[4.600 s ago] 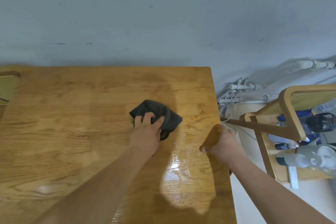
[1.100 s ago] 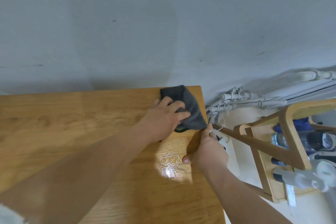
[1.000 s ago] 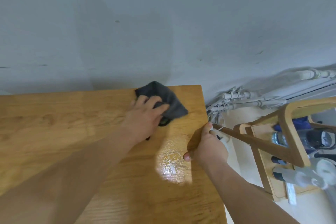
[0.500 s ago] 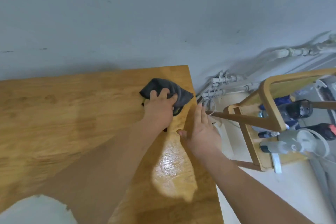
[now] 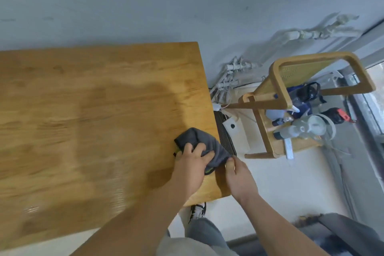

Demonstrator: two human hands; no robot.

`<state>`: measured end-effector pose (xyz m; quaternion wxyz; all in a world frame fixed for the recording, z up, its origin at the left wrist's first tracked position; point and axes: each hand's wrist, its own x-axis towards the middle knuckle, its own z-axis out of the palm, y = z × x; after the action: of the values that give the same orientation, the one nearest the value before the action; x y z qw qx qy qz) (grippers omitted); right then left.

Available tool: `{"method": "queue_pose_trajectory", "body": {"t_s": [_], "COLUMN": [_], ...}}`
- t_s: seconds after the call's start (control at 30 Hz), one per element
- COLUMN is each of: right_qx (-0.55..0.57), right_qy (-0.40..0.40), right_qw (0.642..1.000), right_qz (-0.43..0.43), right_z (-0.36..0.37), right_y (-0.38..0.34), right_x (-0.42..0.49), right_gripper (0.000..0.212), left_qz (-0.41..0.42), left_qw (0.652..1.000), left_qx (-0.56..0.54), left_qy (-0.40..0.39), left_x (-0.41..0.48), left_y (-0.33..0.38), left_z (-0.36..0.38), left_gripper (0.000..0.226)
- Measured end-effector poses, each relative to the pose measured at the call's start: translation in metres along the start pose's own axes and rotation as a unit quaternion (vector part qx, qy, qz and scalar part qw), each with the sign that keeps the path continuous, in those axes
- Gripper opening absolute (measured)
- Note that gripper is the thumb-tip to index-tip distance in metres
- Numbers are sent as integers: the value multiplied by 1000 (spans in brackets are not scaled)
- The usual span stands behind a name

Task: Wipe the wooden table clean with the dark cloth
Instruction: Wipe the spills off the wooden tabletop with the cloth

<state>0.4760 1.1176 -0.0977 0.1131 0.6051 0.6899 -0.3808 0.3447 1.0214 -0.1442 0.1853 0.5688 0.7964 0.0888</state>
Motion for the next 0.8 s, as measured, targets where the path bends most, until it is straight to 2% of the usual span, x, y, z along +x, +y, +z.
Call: {"method": "queue_pose_trajectory", "body": {"t_s": [0.07, 0.23, 0.37, 0.43, 0.5, 0.57, 0.6, 0.63, 0.7, 0.73, 0.8], "right_qx": [13, 58, 174, 224, 291, 365, 404, 436, 466, 458, 388], "right_qy": [-17, -77, -152, -183, -214, -242, -257, -270, -287, -287, -233], "right_qw": [1000, 995, 966, 943, 918, 888, 868, 851, 831, 838, 889], "right_qz": [-2, 12, 118, 162, 165, 143, 129, 116, 94, 81, 73], "right_z": [-1, -11, -20, -28, -37, -49, -56, -65, -78, -83, -85], "right_y": [16, 49, 75, 84, 86, 82, 78, 74, 66, 61, 53], "right_x": [-2, -18, -38, -45, -49, -55, -58, -60, -65, -67, -66], "right_gripper": [38, 33, 36, 47, 54, 56, 57, 57, 52, 49, 46], "left_qz": [-30, -113, -167, -195, -240, -278, -284, -283, -256, -232, -179], "left_qw": [999, 989, 962, 924, 855, 799, 787, 784, 805, 823, 843], "left_qx": [-30, -23, -161, -295, -446, -530, -547, -553, -534, -518, -505], "left_qy": [13, -94, -144, -146, -111, -56, -29, -2, 17, 2, -51], "left_x": [-19, -57, -76, -79, -79, -77, -75, -75, -79, -80, -82], "left_y": [18, 64, 88, 97, 109, 121, 127, 134, 146, 148, 150], "left_z": [2, 8, 19, 12, -5, -18, -22, -27, -37, -37, -43], "left_gripper": [53, 54, 46, 41, 37, 41, 43, 44, 45, 45, 45]}}
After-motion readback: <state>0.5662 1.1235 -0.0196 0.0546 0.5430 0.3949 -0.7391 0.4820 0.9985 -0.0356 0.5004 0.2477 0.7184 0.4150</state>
